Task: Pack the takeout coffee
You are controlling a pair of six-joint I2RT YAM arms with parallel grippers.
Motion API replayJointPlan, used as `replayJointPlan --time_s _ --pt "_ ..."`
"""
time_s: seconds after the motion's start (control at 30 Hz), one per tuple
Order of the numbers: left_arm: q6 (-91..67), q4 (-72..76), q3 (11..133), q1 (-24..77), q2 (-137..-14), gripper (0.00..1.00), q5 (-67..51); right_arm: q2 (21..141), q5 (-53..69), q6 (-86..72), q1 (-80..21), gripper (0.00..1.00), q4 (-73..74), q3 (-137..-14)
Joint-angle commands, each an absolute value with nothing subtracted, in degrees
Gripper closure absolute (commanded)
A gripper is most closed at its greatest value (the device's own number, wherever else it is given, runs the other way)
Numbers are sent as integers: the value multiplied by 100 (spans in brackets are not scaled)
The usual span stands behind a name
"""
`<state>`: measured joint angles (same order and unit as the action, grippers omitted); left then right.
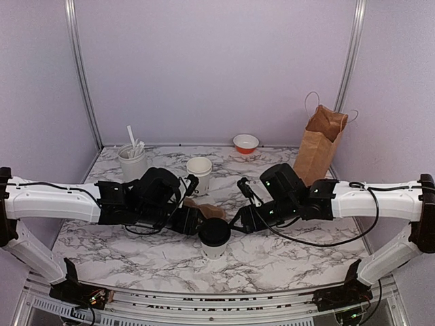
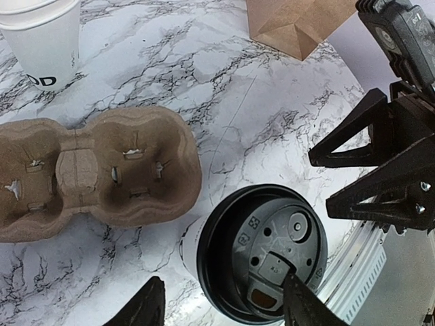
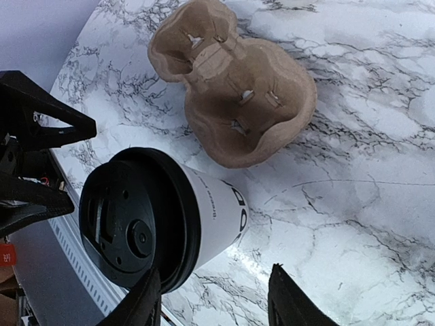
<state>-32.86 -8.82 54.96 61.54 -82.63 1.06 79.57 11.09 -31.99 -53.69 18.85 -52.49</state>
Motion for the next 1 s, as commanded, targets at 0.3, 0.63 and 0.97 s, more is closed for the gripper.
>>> replayJointPlan --time_s 0.3,0.63,0.97 --pt "-3054 -1259 5876 6296 -8630 43 438 8013 1289 -3358 -5322 51 1480 -5111" --pt "-3033 -1374 5958 6359 -8788 44 563 8211 1494 -3416 -5322 53 1265 -4991" --pt "-3022 -1425 6037 6389 -8914 44 595 8234 1468 -3378 -5326 53 1317 -5024"
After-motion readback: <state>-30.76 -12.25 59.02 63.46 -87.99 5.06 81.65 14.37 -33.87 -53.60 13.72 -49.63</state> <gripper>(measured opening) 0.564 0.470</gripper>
